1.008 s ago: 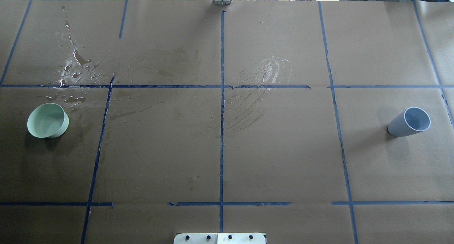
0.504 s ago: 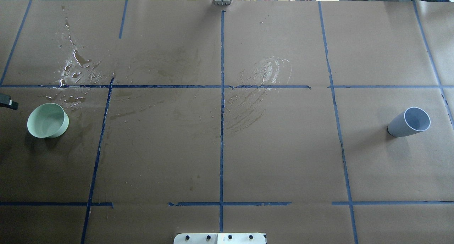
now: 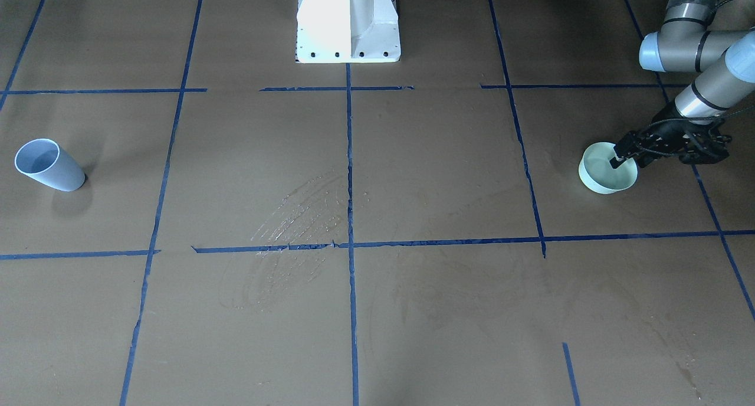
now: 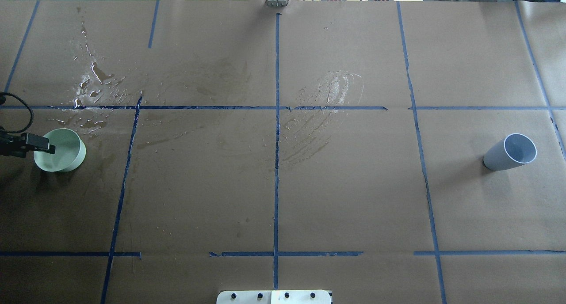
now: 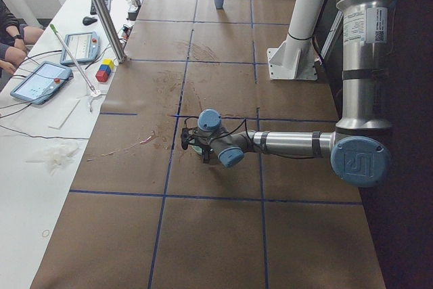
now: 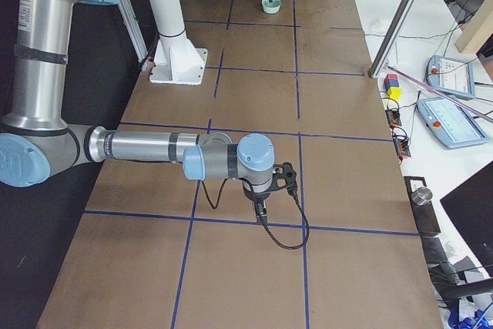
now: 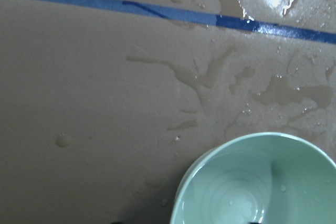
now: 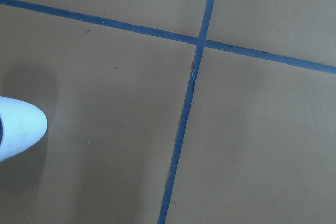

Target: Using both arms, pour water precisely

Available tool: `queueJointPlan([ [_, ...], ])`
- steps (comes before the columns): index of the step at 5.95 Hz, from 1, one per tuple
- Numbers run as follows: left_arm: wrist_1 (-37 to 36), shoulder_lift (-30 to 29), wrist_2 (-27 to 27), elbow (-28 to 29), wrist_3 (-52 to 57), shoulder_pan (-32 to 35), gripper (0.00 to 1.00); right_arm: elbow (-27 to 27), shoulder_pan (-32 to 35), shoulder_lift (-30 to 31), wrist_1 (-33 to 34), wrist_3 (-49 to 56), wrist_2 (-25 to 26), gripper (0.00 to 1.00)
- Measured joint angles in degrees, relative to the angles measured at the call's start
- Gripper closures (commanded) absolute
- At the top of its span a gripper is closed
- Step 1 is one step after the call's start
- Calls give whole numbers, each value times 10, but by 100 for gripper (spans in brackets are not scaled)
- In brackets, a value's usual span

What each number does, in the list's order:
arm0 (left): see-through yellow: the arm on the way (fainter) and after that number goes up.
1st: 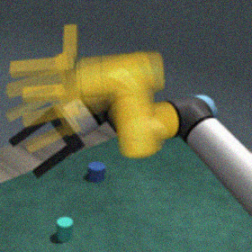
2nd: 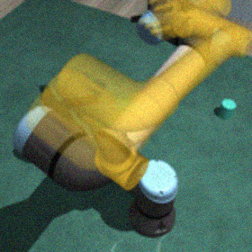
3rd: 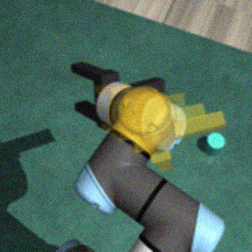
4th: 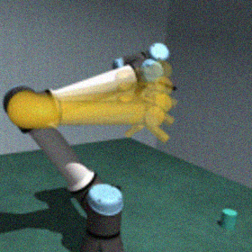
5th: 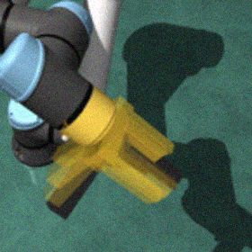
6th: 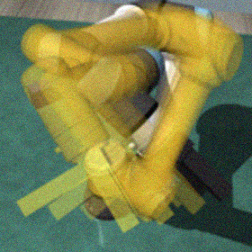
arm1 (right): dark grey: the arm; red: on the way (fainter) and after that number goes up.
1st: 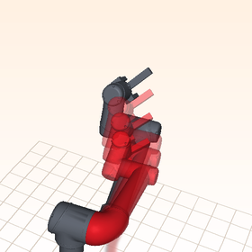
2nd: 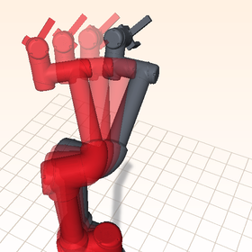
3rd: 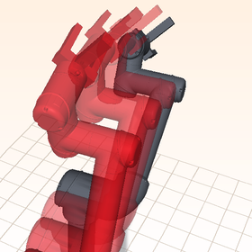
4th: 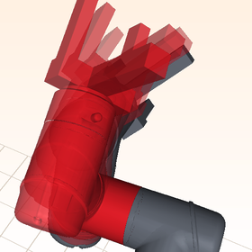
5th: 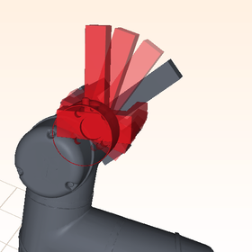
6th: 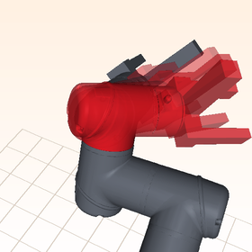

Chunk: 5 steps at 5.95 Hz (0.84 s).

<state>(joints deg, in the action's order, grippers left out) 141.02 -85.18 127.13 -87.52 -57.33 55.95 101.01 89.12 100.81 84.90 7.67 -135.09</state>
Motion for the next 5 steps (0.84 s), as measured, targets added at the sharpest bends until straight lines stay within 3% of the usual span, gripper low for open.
queueJointPlan([
  [5, -12, -30, 10, -10, -37, -3, 100, 1, 0, 0, -1, 1, 0, 0],
])
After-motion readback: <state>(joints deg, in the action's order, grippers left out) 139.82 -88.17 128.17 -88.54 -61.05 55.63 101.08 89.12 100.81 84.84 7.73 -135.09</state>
